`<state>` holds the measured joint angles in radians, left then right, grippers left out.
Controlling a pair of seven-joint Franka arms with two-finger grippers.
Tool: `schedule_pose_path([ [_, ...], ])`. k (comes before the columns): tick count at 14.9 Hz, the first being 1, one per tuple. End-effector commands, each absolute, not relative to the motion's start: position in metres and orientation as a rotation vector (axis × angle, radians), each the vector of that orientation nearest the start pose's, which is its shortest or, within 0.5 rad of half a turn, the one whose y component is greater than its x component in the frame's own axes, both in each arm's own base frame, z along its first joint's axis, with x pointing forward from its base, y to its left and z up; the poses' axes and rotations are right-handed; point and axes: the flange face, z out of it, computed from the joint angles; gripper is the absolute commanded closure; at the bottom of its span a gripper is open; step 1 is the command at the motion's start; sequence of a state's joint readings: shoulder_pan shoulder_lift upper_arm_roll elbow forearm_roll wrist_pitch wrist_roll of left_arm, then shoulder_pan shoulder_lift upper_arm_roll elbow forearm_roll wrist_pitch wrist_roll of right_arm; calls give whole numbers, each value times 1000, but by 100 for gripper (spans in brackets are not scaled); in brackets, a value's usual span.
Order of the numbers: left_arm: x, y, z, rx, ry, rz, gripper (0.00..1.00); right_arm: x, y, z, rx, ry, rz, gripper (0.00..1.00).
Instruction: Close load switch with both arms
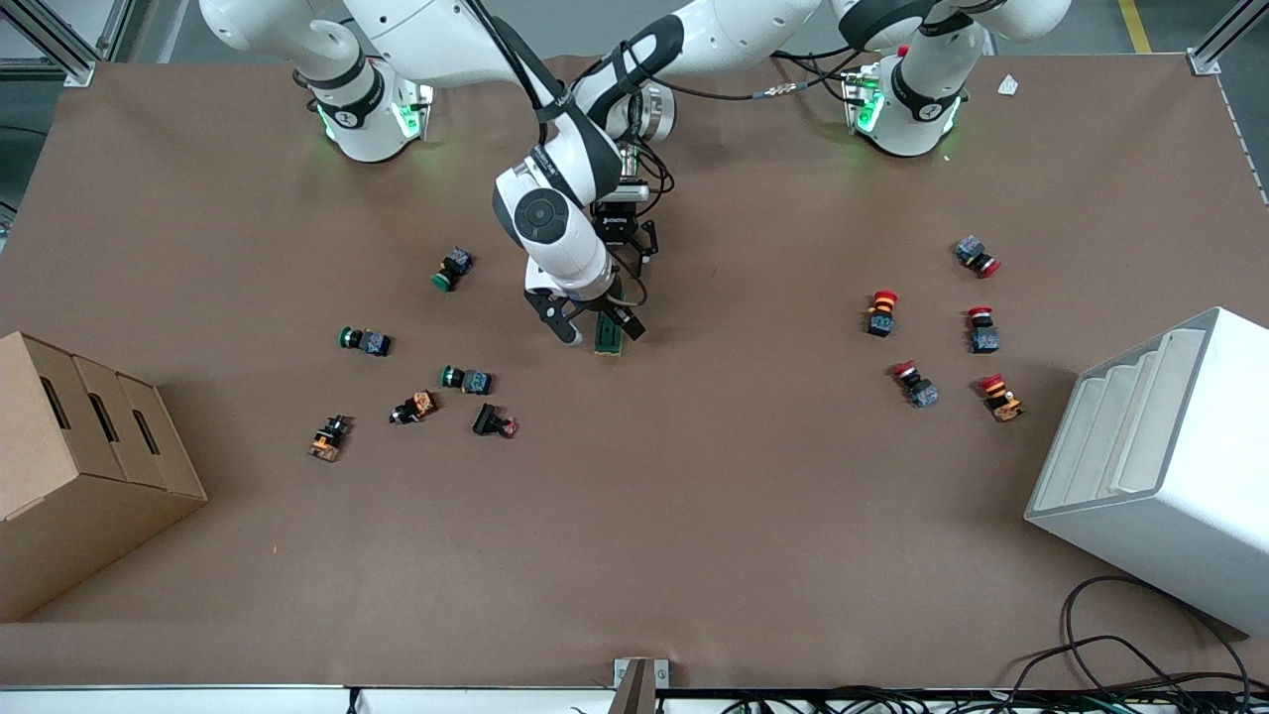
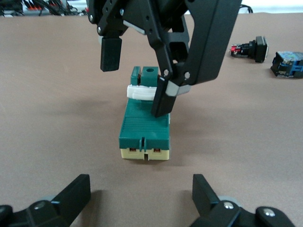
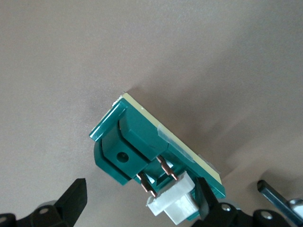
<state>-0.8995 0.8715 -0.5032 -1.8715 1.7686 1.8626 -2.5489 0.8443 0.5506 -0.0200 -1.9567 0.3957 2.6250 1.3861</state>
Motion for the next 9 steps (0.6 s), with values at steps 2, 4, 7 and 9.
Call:
schedule_pose_path([
  [2, 160, -560, 21, -2760, 73, -1427, 5, 450, 453, 216, -2591, 1302, 187, 0],
  [4, 158, -560, 19, -2759, 77, -1422, 5, 461, 449, 223, -2572, 1307, 175, 0],
  [7, 158, -559, 18, -2760, 77, -1422, 5, 477, 443, 232, -2551, 1317, 165, 0],
  [9, 158, -560, 19, -2760, 77, -1424, 5, 489, 440, 240, -2545, 1329, 181, 0],
])
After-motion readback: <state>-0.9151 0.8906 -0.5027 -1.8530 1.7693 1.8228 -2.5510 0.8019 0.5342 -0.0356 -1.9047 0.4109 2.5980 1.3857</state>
